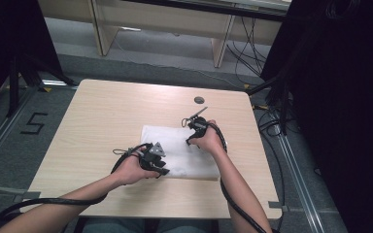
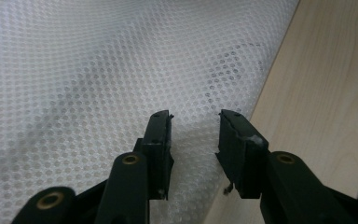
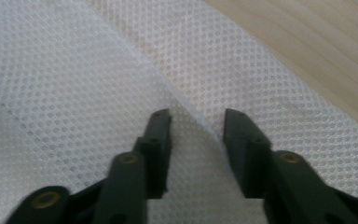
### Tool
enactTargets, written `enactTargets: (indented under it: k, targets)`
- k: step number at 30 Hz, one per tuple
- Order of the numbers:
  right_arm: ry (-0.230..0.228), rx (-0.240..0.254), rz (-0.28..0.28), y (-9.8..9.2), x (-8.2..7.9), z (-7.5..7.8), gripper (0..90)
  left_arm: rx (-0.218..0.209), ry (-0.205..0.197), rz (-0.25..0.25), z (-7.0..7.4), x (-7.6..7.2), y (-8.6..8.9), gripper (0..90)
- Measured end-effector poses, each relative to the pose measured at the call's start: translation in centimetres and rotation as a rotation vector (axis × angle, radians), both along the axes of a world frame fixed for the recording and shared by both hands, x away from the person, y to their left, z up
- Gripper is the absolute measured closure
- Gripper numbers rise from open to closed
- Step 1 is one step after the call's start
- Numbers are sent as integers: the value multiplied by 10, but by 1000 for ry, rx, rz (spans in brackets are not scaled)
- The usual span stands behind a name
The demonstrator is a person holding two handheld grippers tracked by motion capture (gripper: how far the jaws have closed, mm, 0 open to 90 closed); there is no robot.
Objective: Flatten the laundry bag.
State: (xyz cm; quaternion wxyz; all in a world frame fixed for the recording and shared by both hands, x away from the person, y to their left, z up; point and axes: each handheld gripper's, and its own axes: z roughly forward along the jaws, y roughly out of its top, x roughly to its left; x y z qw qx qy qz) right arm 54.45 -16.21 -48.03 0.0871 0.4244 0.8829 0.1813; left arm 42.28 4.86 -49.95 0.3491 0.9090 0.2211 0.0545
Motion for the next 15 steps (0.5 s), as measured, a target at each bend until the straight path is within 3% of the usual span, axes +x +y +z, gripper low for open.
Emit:
enactTargets:
  k: [1, 3, 4, 5, 6, 7, 8, 9, 10, 14, 15]
  targets:
    - [-2, 1, 12, 1, -1, 1, 785, 17, -3, -8, 0, 1, 1, 650]
    - [-14, -5, 21, 2, -2, 1, 824, 9, 0, 0, -1, 0, 0, 652]
    - [6, 9, 10, 4, -4, 4, 877, 17, 1, -6, -1, 2, 1, 652]
    - [6, 9, 10, 4, -4, 4, 877, 17, 1, -6, -1, 2, 1, 652]
    - [-5, 10, 14, 4, -4, 5, 885, -24, 17, 32, -3, 0, -1, 652]
    - [-3, 22, 22, 4, -5, 6, 888, 13, 10, 1, -2, 2, 1, 651]
    - [-1, 29, 26, 3, -5, 8, 889, 5, 20, 15, -3, 1, 0, 651]
    - [-15, 38, 33, 3, -7, 12, 890, 14, 4, 0, -2, 3, 0, 652]
    - [-21, 52, 32, 4, -9, 16, 890, -22, 19, 37, -4, 1, -2, 653]
    - [-28, 72, 51, 4, -13, 26, 889, -30, 16, 47, -4, 0, -3, 656]
    - [-24, 79, 58, 5, -16, 29, 889, 19, 3, 7, -2, 2, 0, 657]
